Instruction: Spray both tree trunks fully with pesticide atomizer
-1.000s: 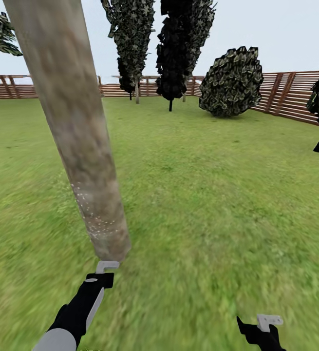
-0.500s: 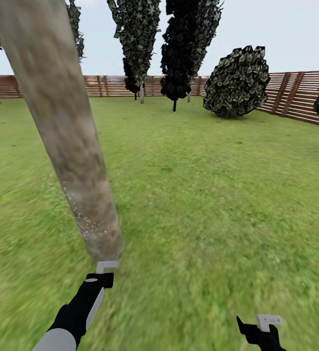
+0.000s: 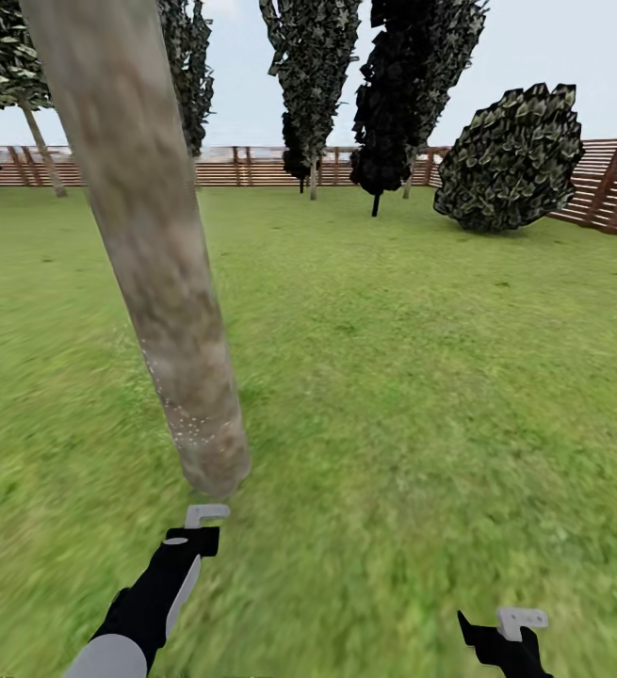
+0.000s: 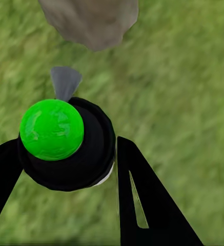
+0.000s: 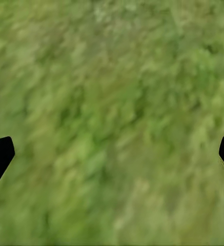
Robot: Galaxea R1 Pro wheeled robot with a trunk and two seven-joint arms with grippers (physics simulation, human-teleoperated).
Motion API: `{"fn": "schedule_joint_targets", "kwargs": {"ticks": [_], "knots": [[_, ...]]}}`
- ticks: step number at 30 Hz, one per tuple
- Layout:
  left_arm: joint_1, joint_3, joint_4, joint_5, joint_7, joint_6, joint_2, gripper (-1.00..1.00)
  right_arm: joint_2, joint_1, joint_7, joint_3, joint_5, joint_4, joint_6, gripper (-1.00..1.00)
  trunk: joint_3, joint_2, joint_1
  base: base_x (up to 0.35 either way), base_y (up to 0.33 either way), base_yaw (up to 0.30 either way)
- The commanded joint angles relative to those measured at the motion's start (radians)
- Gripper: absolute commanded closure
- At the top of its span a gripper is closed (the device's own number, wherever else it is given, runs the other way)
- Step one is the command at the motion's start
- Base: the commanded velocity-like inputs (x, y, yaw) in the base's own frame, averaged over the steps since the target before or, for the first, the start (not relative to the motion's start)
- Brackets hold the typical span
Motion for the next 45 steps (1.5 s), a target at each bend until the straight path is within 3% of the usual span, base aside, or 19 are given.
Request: {"fn": "schedule_joint_targets", "kwargs": {"ticks": [1,33,39,40,45], "knots": [[0.000,0.000,0.000,0.000,0.000,0.000,0.000,1.00,0.000,0.000,0.000,0.000,0.000,0.000,0.000,-1.00,0.000,0.000,0.000,0.000,-0.268,0.024],[-0.003,-0.003,-0.013,-0.002,0.000,-0.002,0.000,1.00,0.000,0.000,0.000,0.000,0.001,0.000,0.000,-1.00,0.000,0.000,0.000,0.028,-0.226,0.213],[-0.085,-0.004,-0.022,-0.001,-0.002,0.020,-0.016,1.00,0.000,0.000,0.000,0.000,0.001,0.000,0.000,-1.00,0.000,0.000,0.000,0.001,-0.001,0.001],[-0.115,-0.004,-0.022,0.000,-0.002,0.030,-0.030,1.00,0.000,0.000,0.000,0.000,0.000,0.000,0.000,-1.00,0.000,0.000,0.000,0.000,0.000,0.000],[-0.205,-0.004,-0.025,-0.001,-0.003,0.125,-0.046,1.00,0.000,0.000,0.000,0.000,0.000,0.000,0.000,-1.00,0.000,0.000,0.000,0.000,0.000,0.000]]}}
